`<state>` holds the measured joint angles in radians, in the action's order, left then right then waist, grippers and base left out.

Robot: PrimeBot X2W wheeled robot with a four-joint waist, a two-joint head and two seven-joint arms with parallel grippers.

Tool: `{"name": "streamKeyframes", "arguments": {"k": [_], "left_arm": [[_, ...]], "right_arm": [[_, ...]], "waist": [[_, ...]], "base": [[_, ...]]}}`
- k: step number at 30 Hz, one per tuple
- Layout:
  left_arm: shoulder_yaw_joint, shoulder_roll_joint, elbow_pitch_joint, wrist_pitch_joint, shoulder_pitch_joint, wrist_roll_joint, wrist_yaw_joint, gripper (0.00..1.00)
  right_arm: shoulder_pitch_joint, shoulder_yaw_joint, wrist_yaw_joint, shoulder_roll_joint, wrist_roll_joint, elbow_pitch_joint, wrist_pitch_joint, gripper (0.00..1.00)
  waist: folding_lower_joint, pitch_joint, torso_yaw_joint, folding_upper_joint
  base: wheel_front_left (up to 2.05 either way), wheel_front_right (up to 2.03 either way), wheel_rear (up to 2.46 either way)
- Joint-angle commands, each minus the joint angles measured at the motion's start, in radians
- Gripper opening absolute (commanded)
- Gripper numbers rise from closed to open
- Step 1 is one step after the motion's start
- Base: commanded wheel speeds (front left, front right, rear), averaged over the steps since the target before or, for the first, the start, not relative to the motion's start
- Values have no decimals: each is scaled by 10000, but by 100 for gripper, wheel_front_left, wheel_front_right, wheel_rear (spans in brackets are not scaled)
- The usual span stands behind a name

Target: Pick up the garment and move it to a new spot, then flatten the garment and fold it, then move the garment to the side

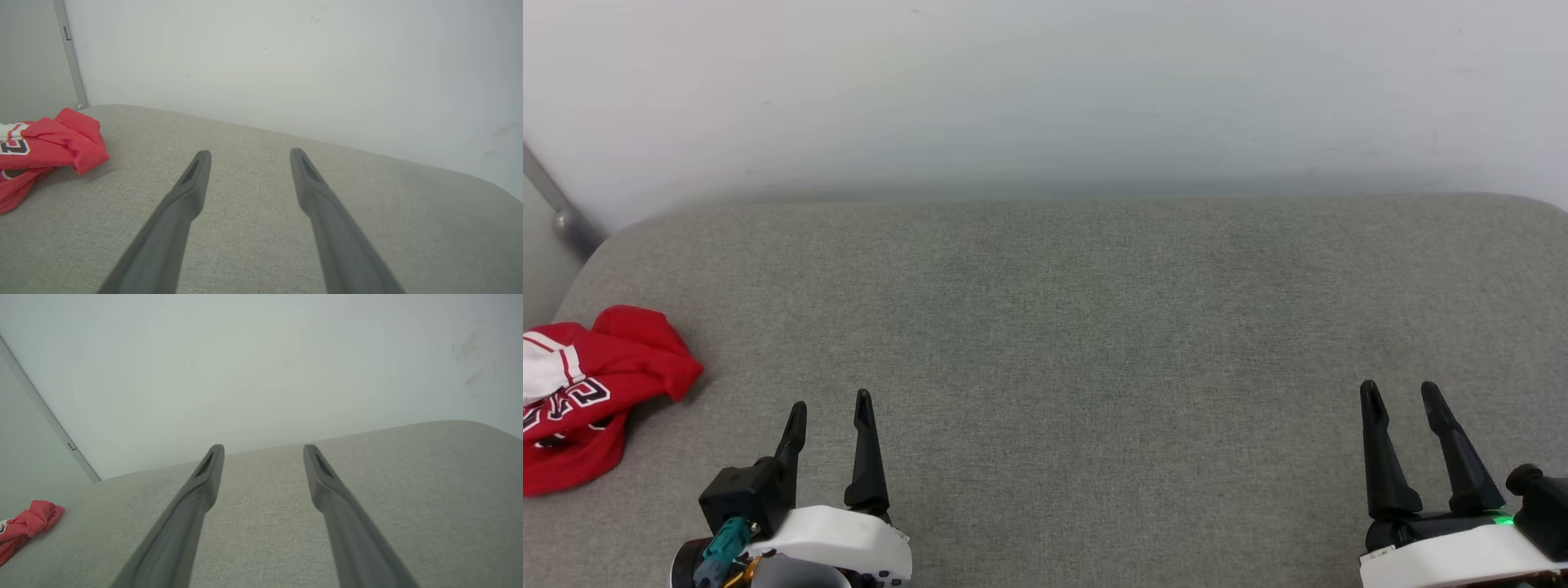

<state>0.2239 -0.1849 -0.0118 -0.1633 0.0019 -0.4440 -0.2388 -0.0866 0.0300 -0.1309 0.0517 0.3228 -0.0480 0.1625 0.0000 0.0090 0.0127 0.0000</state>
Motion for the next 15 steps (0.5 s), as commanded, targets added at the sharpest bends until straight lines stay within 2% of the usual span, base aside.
{"name": "streamKeyframes", "arguments": {"k": [1, 15], "left_arm": [[58, -74, 137, -110, 75, 317, -19, 100], [-167, 244, 66, -408, 375, 1282, 343, 100]], "right_arm": [[-20, 6, 2, -13, -324, -180, 115, 100], [-289, -78, 2, -17, -1173, -425, 422, 100]], "waist": [[0, 7, 5, 0], [0, 25, 47, 0]], "base": [[0, 0, 0], [0, 0, 0]]}}
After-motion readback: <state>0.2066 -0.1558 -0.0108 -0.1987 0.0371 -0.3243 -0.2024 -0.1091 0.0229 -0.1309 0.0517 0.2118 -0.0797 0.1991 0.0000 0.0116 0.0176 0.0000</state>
